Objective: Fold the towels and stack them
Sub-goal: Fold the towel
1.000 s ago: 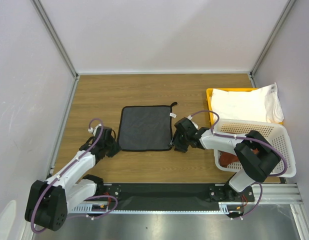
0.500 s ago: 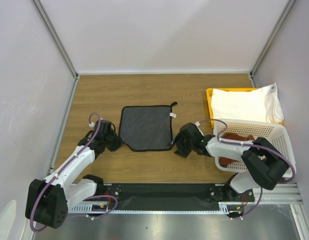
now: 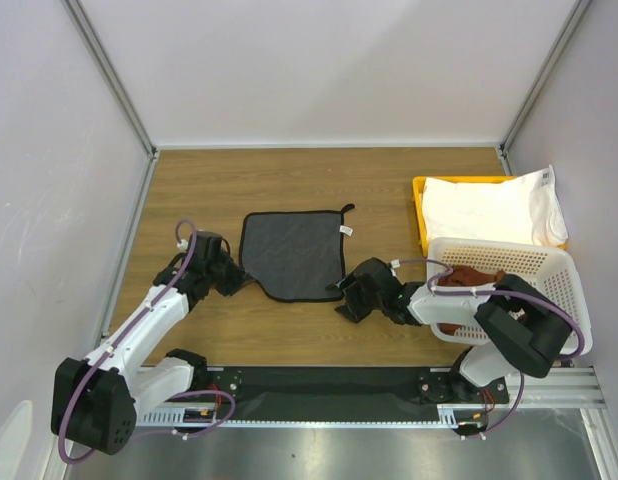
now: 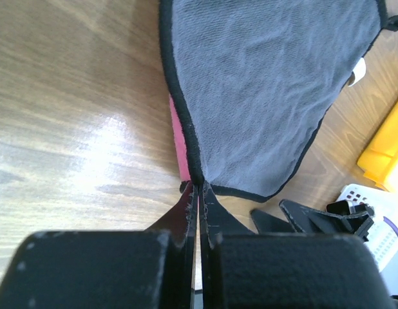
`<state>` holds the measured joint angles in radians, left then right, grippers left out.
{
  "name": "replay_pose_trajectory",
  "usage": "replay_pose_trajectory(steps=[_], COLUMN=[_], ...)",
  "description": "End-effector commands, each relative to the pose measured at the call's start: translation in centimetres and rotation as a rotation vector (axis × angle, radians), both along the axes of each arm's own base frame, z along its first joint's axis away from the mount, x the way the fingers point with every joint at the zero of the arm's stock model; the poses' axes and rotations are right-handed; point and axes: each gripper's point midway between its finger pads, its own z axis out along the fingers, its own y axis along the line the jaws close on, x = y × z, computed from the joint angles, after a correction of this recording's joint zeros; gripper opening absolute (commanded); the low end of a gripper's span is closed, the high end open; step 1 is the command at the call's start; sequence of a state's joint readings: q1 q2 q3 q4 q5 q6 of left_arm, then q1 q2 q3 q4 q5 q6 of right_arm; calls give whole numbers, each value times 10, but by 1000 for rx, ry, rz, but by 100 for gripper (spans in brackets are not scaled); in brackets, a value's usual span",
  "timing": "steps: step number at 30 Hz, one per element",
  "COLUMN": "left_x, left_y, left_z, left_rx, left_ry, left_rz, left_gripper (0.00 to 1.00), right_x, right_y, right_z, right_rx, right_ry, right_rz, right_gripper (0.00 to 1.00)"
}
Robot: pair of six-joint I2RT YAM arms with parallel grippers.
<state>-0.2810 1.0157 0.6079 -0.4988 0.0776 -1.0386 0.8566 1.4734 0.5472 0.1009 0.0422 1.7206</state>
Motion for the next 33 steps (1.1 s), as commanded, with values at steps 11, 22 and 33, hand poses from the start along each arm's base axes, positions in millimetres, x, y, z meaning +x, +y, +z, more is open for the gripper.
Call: replay_pose_trajectory(steps=[11, 22, 33], left_x=[2, -2, -6], left_y=[4, 9, 16], left_z=[5, -3, -3], left_rx=[3, 23, 69], left_ry=[7, 22, 36], left_rz=[42, 51, 54], left_gripper=[0, 0, 0], right_x=[18, 16, 14], right_y=[-24, -28, -42], right_z=[-20, -43, -24], right_rx=[-187, -317, -463], right_ry=[-7, 54, 46], right_rz=[-98, -31, 79], right_gripper=[50, 35, 3])
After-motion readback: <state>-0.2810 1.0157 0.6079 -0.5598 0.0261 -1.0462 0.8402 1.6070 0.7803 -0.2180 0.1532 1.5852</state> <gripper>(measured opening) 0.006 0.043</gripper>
